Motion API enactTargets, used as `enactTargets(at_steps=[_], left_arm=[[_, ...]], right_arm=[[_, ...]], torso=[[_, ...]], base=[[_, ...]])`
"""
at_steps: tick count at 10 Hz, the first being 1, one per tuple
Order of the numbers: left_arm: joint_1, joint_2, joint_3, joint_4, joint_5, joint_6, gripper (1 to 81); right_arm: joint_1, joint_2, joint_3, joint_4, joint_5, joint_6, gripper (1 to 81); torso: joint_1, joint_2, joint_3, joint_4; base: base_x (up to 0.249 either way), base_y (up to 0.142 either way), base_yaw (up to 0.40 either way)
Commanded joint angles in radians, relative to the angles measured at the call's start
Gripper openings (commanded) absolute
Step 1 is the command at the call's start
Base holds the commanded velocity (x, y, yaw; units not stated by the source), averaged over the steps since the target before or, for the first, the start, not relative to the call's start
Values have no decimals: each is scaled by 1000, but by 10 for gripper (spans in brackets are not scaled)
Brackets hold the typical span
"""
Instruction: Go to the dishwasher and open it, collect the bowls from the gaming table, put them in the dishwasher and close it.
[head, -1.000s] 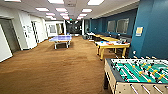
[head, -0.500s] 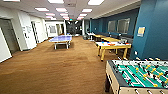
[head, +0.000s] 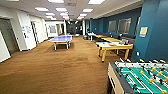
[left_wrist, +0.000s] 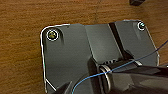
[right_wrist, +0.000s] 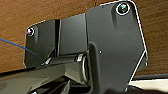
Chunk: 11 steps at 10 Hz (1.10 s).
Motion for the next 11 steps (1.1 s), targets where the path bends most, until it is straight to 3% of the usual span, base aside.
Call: enactTargets(at_steps=[1,11], left_arm=[[-47,-6,-3,-2,47,4,811],[-45,-4,-3,-2,44,4,811]], right_arm=[[55,6,-1,-4,-49,-3,811],[55,6,4,-4,-48,-3,811]], torso=[[0,0,0,0],[0,-1,0,0]], base=[[191,0,0],[194,0,0]])
